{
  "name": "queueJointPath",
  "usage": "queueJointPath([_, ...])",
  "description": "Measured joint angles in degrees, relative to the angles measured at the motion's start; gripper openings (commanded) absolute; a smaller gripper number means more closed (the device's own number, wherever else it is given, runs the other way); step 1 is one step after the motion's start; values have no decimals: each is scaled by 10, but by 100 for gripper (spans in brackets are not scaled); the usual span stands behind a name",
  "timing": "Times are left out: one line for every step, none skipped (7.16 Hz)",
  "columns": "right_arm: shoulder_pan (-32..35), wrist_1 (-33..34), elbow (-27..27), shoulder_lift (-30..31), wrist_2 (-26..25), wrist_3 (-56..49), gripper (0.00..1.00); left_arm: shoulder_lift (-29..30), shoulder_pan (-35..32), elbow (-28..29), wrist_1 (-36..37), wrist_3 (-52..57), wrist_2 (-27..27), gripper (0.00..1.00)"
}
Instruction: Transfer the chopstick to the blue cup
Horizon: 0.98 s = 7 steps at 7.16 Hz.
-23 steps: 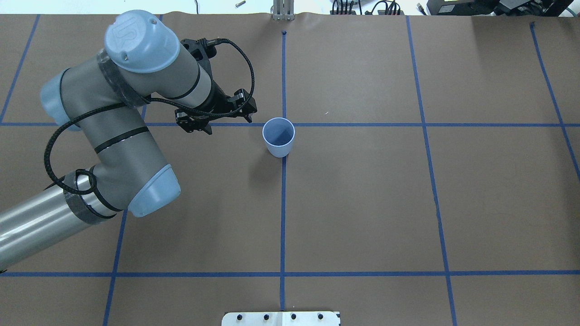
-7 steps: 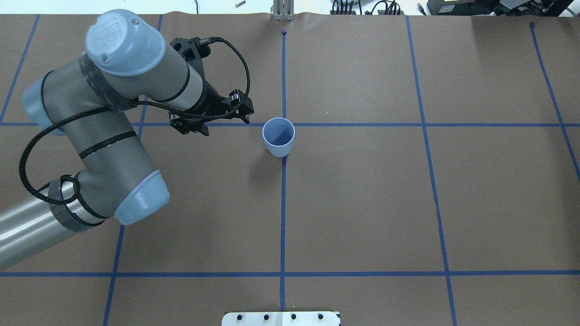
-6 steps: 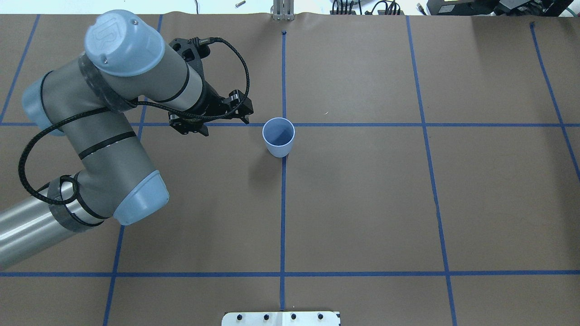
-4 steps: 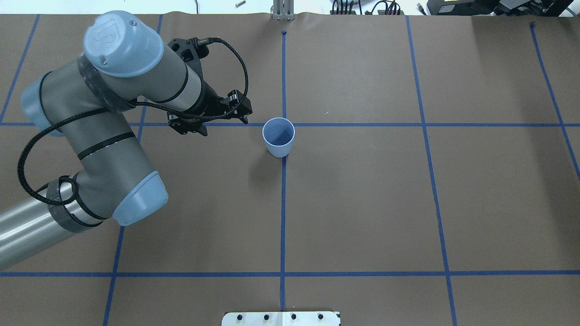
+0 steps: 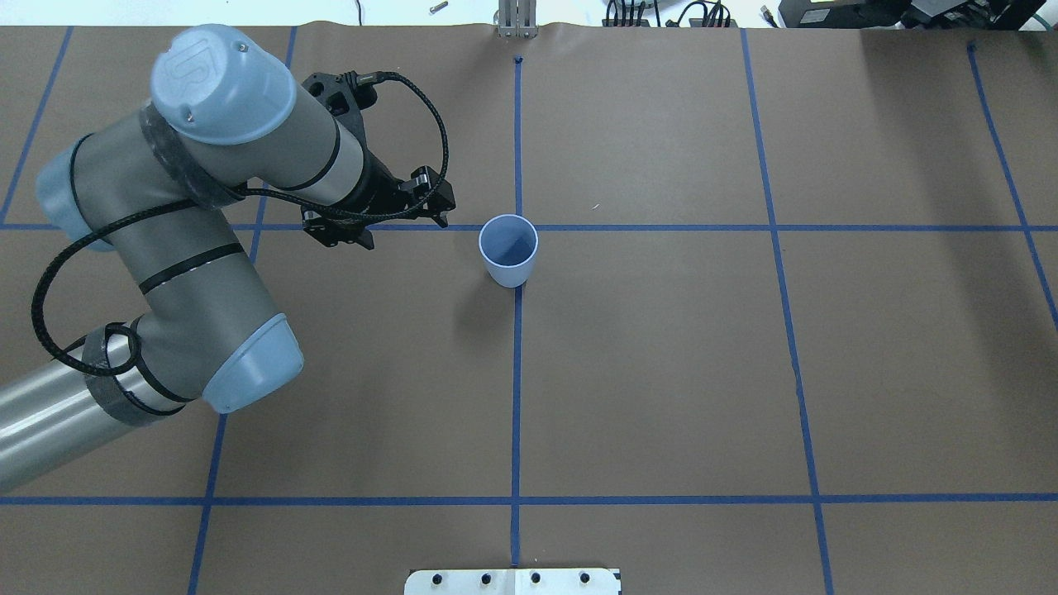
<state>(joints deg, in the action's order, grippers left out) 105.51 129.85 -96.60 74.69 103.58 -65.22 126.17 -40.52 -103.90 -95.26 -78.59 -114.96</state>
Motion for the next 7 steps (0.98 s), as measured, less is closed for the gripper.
queueJointPath([-5, 4, -4, -13, 59, 25, 0, -2, 0, -1, 0, 0, 0, 98])
queueJointPath([-19, 5, -6, -28, 128, 73, 0, -9, -2, -7, 0, 4, 0, 98])
queueJointPath([-42, 6, -9, -49, 197, 134, 0, -24, -7, -19, 0, 21, 0, 98])
queueJointPath([-70, 7, -21, -68, 249, 207, 0, -43, -17, -33, 0, 50, -1, 98])
queueJointPath([-107, 7, -50, -84, 285, 301, 0, -61, -31, -41, 0, 72, -3, 98])
queueJointPath([-147, 7, -83, -99, 309, 401, 0, -72, -44, -45, 0, 83, -5, 98])
queueJointPath([-185, 6, -112, -115, 335, 496, 0, -81, -57, -47, 0, 90, -6, 98])
